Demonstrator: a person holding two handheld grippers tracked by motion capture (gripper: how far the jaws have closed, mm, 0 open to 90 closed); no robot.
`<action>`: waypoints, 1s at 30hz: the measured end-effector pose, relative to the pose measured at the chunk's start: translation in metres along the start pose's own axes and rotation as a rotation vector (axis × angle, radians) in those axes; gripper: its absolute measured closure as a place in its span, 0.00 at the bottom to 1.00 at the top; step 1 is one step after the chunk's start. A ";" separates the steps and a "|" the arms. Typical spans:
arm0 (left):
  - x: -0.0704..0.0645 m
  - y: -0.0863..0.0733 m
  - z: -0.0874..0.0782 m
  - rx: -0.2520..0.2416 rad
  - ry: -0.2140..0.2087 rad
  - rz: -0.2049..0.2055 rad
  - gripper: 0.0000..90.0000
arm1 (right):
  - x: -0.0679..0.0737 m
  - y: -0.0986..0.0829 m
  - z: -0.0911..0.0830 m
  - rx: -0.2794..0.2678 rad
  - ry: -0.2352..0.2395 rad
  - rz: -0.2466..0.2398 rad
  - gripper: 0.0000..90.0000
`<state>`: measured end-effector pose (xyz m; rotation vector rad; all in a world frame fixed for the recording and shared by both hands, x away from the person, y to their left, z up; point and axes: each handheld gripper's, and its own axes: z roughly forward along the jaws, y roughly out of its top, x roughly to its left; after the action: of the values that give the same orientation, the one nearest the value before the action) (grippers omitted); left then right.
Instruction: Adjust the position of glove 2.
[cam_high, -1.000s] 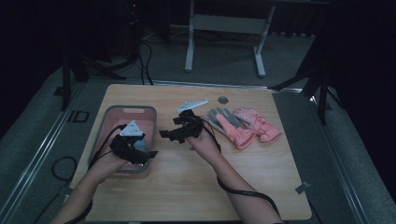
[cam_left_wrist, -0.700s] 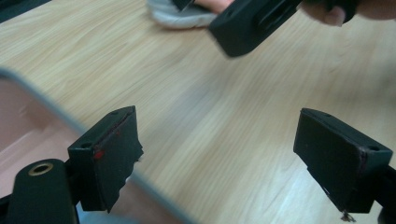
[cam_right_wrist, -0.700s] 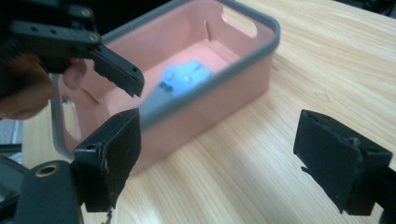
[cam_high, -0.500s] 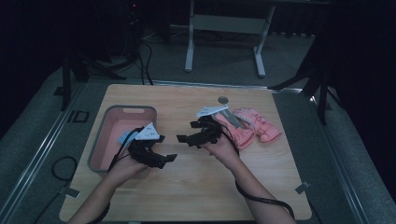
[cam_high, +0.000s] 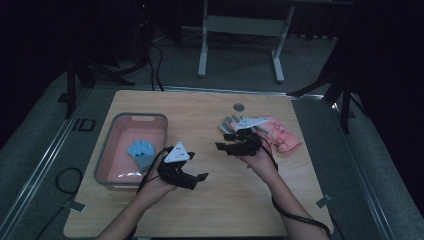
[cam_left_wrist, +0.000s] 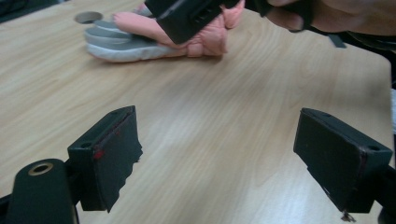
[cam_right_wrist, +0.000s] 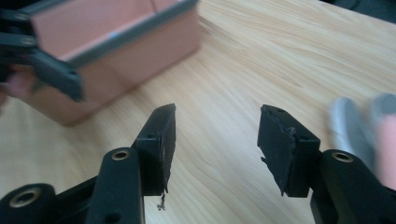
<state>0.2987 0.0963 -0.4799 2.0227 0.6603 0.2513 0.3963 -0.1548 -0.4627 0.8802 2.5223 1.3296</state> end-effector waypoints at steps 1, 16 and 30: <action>-0.002 0.000 0.002 0.002 -0.003 0.003 0.16 | -0.003 -0.002 -0.003 0.004 -0.008 0.001 0.57; -0.026 -0.025 0.036 0.016 -0.048 0.016 0.16 | -0.065 -0.026 -0.044 -0.019 -0.097 0.052 0.68; -0.036 -0.042 0.048 0.004 -0.053 0.021 0.02 | -0.121 -0.038 -0.042 0.020 -0.193 0.073 0.64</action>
<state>0.2747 0.0575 -0.5373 2.0334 0.6073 0.2077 0.4623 -0.2688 -0.4837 1.0602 2.3810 1.1776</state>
